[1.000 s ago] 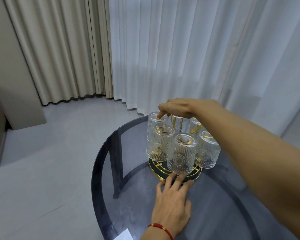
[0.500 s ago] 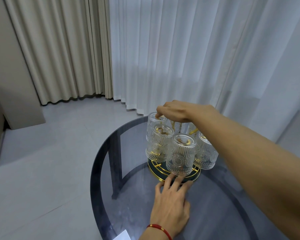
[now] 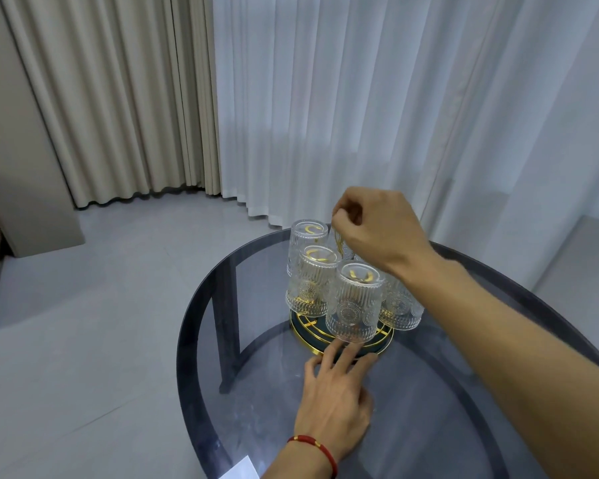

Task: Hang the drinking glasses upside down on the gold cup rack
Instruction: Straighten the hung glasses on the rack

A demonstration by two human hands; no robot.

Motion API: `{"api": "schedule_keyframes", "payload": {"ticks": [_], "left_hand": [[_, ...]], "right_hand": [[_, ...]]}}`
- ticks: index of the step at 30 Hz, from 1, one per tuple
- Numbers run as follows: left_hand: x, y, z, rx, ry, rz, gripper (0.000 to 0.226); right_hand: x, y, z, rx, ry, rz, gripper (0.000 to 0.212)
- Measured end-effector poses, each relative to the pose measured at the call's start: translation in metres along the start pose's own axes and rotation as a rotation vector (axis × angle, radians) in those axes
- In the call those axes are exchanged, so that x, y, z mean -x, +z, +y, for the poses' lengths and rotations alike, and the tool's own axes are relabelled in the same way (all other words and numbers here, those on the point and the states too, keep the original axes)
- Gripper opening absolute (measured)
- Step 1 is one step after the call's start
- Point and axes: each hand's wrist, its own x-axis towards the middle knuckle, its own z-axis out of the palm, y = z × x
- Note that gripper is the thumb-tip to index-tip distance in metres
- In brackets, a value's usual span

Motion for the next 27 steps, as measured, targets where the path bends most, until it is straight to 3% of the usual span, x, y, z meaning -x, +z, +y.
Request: {"api": "schedule_keyframes", "payload": {"ticks": [2, 4, 7, 17, 21, 27], "left_hand": [[0.001, 0.000, 0.000, 0.014, 0.007, 0.008, 0.056], [0.001, 0.000, -0.001, 0.018, 0.018, 0.012, 0.056], [0.001, 0.000, -0.001, 0.003, 0.020, 0.004, 0.055], [0.000, 0.003, -0.002, 0.015, 0.034, 0.041, 0.055], [0.000, 0.003, -0.003, 0.016, 0.041, 0.053, 0.054], [0.000, 0.003, -0.003, 0.011, 0.040, 0.055, 0.055]], "right_hand": [[0.017, 0.007, -0.006, 0.186, 0.040, -0.150, 0.031], [0.027, 0.018, -0.010, 0.368, 0.082, -0.298, 0.054], [0.030, 0.029, -0.012, 0.328, 0.171, -0.394, 0.077], [0.032, 0.041, -0.007, 0.252, 0.169, -0.298, 0.058], [0.030, 0.045, -0.008, 0.270, 0.144, -0.315, 0.073], [0.032, 0.046, -0.004, 0.264, 0.111, -0.329, 0.077]]}}
